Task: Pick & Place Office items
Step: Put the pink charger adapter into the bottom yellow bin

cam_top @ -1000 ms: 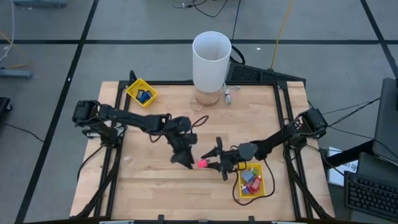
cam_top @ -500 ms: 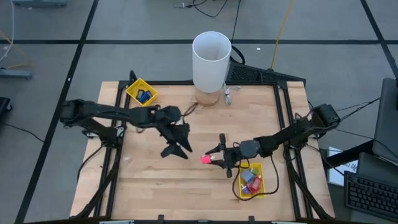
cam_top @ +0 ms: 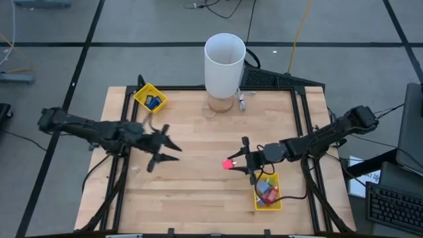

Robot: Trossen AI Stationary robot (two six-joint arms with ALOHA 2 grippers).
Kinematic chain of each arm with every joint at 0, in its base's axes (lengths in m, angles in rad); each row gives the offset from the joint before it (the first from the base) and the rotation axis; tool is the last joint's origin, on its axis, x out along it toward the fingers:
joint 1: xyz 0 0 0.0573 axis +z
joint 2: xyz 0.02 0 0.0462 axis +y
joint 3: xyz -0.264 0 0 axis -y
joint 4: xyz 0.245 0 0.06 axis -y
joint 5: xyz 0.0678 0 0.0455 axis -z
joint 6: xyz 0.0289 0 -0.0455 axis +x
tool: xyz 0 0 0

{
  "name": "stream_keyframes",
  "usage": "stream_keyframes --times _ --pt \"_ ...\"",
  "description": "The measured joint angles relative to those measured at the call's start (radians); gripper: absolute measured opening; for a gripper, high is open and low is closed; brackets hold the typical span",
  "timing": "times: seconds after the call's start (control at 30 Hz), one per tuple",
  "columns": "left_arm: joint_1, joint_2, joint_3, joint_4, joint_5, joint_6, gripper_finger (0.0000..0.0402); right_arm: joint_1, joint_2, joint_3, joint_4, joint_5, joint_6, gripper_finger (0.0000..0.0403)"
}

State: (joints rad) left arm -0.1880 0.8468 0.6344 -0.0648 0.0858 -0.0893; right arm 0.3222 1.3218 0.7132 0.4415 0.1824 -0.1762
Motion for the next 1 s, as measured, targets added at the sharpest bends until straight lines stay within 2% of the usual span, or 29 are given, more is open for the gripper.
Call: stream_keyframes --times 0.17,0.23,0.47,0.7,0.9,1.0 --pt "-0.001 -0.267 -0.219 0.117 -0.202 -0.018 0.0161 0.000 -0.006 0.000 -0.007 0.000 0.000 0.0155" --pt "0.000 -0.366 -0.274 0.148 -0.249 -0.017 0.0158 -0.001 -0.006 0.000 -0.007 0.000 0.000 0.0155" --pt "0.000 -0.646 -0.387 0.078 -0.271 0.051 0.0163 0.001 -0.062 -0.002 -0.051 -0.002 0.018 0.0157" --pt "0.000 -0.795 -0.464 0.031 -0.281 0.058 0.0184 0.001 -0.208 -0.116 -0.034 -0.048 0.097 0.0154" --pt "0.000 -0.830 -0.515 0.033 -0.333 0.061 0.0201 0.046 -0.357 -0.227 -0.002 -0.133 0.218 0.0154" --pt "0.000 -0.829 -0.541 0.037 -0.356 0.061 0.0207 0.090 -0.410 -0.276 -0.005 -0.136 0.266 0.0154"
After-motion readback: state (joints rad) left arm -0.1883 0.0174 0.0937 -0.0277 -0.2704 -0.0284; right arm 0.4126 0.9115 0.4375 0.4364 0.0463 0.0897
